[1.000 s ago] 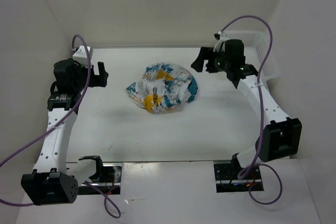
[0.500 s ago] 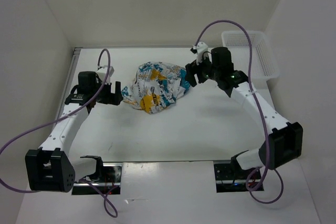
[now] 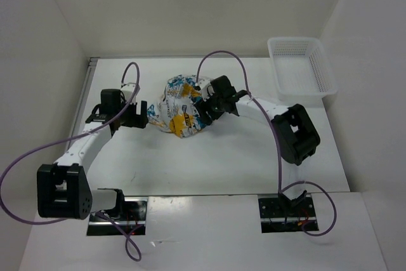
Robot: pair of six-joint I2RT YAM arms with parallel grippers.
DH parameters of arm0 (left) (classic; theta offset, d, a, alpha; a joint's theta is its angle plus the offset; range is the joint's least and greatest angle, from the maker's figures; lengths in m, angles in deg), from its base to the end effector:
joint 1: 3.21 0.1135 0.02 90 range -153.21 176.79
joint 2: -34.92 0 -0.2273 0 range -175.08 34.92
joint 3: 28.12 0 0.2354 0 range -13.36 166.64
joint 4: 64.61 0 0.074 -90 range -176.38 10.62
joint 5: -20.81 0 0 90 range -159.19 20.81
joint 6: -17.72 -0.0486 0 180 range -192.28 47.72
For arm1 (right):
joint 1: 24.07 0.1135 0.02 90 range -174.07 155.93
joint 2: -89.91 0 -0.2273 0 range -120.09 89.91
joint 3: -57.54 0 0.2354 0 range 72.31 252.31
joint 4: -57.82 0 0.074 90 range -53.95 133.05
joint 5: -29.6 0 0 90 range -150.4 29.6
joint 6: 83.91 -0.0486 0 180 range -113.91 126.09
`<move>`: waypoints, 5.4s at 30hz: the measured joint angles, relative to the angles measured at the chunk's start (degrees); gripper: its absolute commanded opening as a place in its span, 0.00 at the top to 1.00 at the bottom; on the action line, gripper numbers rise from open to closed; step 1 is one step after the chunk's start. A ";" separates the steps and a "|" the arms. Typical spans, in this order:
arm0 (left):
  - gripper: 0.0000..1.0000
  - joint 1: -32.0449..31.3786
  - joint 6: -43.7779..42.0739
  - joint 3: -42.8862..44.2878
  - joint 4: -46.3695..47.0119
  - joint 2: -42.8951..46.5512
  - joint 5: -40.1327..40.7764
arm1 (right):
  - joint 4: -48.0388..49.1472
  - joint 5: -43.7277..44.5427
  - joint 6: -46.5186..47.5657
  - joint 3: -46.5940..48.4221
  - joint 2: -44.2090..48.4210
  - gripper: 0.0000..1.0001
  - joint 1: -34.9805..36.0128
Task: Fold and stack the shorts
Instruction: Move the shorts to the center of the board, then flatten the shorts out, then fold the shorts
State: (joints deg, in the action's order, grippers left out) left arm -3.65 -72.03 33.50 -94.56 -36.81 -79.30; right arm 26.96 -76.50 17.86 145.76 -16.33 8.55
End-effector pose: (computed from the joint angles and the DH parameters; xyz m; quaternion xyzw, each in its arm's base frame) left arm 0.2737 -0.0106 0.2096 0.0387 0.9029 -0.0824 0.4200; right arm 0.3185 0.2199 0.1680 -0.3957 0.8398 0.1919 0.3183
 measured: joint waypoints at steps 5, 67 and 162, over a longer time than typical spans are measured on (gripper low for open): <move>0.08 -0.02 -0.04 2.21 1.31 -9.46 2.16 | 0.70 -1.44 -1.49 2.62 -4.24 0.30 -0.59; 1.00 3.32 -0.04 43.06 -20.44 1.55 10.25 | -11.02 -18.80 4.31 19.82 23.85 1.00 -25.55; 0.45 2.29 -0.02 18.10 -29.27 -29.46 -15.69 | -17.05 -14.95 7.08 -10.97 12.26 0.35 -33.62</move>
State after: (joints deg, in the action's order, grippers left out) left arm -1.36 -72.05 51.59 -123.83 -66.27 -94.99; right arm 9.91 -91.45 24.94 134.79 -4.07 -25.06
